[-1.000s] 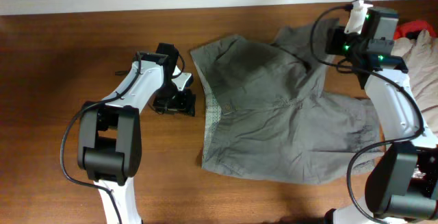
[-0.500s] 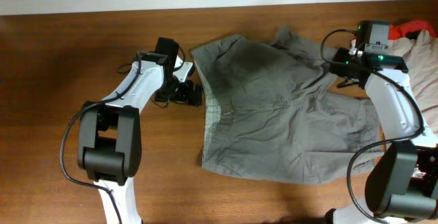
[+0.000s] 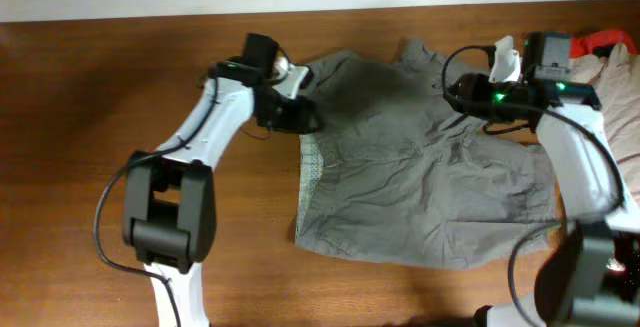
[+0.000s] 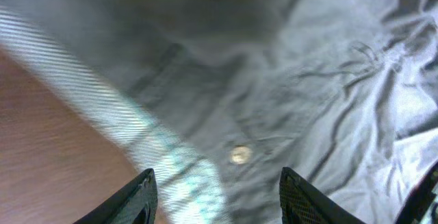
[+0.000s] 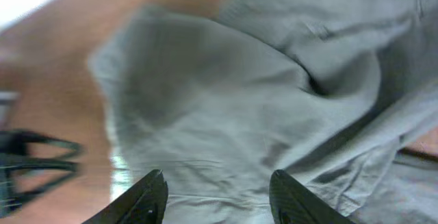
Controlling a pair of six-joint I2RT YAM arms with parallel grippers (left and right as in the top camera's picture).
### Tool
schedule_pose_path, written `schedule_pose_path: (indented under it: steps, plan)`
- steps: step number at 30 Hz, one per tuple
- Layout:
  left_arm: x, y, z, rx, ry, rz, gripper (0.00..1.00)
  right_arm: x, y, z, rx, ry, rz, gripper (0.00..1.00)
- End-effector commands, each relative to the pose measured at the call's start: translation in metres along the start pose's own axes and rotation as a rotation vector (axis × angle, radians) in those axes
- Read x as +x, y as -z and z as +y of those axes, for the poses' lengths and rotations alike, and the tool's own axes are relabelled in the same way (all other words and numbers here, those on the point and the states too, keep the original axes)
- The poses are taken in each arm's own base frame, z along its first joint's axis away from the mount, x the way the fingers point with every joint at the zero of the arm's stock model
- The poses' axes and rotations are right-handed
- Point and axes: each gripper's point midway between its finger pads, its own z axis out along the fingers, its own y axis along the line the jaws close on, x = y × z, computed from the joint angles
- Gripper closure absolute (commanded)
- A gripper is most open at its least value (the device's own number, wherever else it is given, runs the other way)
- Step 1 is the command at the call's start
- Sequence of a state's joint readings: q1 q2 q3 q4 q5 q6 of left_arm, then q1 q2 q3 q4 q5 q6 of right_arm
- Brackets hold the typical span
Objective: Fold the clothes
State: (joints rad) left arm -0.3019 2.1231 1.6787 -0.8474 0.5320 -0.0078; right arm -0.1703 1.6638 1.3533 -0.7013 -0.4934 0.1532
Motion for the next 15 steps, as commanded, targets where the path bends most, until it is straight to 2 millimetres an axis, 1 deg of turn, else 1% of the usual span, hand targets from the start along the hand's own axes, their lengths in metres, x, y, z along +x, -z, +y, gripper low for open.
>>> schedule_pose_path:
  steps: [1, 2, 4, 5, 8, 10, 13, 15]
  plan:
    - [0.006, -0.016, -0.023, 0.005, 0.025, 0.034, 0.43, -0.018, 0.068, 0.053, -0.102, 0.129, -0.163, 0.46]
    - [0.007, -0.019, -0.022, -0.017, 0.026, 0.039, 0.43, -0.019, 0.079, 0.059, -0.105, 0.145, -0.190, 0.46]
    - [0.010, -0.025, -0.015, -0.087, 0.054, 0.051, 0.43, -0.020, 0.111, 0.077, -0.116, 0.190, -0.266, 0.43]
    - [0.016, -0.030, -0.006, -0.134, 0.093, 0.069, 0.43, -0.019, 0.137, 0.090, -0.124, 0.226, -0.328, 0.42]
    - [0.025, -0.042, 0.002, -0.146, 0.154, 0.106, 0.43, -0.012, 0.173, 0.108, -0.128, 0.272, -0.410, 0.37]
    - [0.032, -0.053, 0.009, -0.153, 0.212, 0.133, 0.43, -0.005, 0.192, 0.117, -0.133, 0.296, -0.450, 0.35]
    - [0.039, -0.067, 0.016, -0.151, 0.271, 0.161, 0.43, 0.004, 0.206, 0.123, -0.135, 0.307, -0.469, 0.34]
    - [0.040, -0.076, 0.014, -0.113, 0.274, 0.170, 0.43, 0.009, 0.209, 0.123, -0.128, 0.302, -0.467, 0.34]
